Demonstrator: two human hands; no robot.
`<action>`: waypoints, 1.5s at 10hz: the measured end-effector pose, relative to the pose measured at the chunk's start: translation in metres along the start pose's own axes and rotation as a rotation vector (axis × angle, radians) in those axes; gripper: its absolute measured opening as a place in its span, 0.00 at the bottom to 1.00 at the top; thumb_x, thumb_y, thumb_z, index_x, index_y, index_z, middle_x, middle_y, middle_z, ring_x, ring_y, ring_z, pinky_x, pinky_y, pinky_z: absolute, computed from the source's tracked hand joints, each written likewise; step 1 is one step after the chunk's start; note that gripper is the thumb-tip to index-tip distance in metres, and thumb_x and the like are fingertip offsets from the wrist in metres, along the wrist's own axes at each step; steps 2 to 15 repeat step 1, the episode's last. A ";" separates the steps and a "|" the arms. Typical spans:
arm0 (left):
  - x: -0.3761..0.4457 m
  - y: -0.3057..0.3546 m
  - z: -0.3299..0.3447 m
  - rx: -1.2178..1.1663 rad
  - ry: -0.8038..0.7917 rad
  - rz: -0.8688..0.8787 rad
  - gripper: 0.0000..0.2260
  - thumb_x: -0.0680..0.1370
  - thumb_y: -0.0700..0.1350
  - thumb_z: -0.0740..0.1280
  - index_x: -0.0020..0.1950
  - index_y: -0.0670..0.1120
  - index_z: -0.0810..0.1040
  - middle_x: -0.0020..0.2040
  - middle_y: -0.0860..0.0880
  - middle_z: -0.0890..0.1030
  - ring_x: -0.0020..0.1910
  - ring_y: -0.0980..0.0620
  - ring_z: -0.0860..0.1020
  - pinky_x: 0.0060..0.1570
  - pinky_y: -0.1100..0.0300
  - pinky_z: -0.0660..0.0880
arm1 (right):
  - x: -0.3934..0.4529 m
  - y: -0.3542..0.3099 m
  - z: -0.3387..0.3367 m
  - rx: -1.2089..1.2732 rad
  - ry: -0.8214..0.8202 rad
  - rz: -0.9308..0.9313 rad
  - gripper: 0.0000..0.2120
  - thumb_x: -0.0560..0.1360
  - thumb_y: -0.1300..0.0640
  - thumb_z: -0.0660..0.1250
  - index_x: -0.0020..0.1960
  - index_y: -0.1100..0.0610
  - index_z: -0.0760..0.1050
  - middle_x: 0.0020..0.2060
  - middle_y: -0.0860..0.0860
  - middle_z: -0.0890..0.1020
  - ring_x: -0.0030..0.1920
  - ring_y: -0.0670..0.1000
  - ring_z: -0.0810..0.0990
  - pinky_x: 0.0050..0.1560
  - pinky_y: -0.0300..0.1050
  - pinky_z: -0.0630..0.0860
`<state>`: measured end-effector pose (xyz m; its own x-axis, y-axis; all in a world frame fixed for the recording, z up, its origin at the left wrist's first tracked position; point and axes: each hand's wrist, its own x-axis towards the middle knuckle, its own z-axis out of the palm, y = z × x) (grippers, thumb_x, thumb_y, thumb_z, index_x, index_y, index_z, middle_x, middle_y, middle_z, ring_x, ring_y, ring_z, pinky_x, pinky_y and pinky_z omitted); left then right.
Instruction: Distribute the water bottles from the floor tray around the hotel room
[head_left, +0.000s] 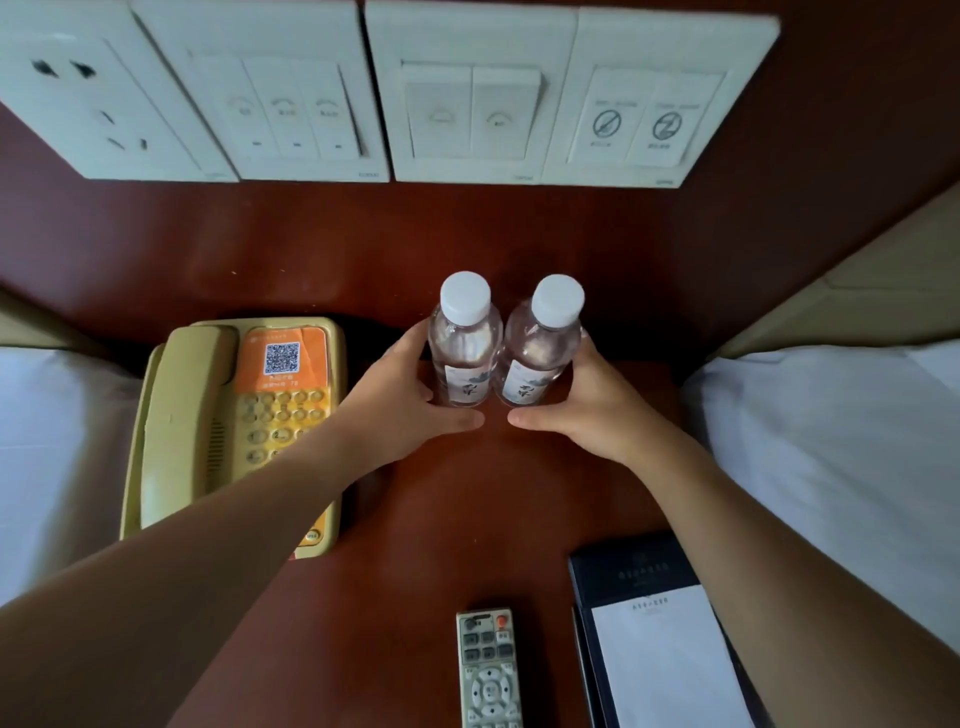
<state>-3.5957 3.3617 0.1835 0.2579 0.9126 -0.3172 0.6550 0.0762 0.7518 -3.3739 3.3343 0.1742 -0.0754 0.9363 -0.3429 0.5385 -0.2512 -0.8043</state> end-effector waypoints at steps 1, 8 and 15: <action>-0.030 0.017 -0.014 -0.004 0.106 0.016 0.44 0.62 0.58 0.79 0.74 0.55 0.63 0.66 0.57 0.71 0.52 0.60 0.78 0.46 0.67 0.74 | -0.028 -0.024 -0.010 0.021 0.092 0.036 0.50 0.63 0.48 0.80 0.76 0.46 0.56 0.70 0.39 0.68 0.70 0.41 0.67 0.70 0.43 0.65; -0.030 0.017 -0.014 -0.004 0.106 0.016 0.44 0.62 0.58 0.79 0.74 0.55 0.63 0.66 0.57 0.71 0.52 0.60 0.78 0.46 0.67 0.74 | -0.028 -0.024 -0.010 0.021 0.092 0.036 0.50 0.63 0.48 0.80 0.76 0.46 0.56 0.70 0.39 0.68 0.70 0.41 0.67 0.70 0.43 0.65; -0.030 0.017 -0.014 -0.004 0.106 0.016 0.44 0.62 0.58 0.79 0.74 0.55 0.63 0.66 0.57 0.71 0.52 0.60 0.78 0.46 0.67 0.74 | -0.028 -0.024 -0.010 0.021 0.092 0.036 0.50 0.63 0.48 0.80 0.76 0.46 0.56 0.70 0.39 0.68 0.70 0.41 0.67 0.70 0.43 0.65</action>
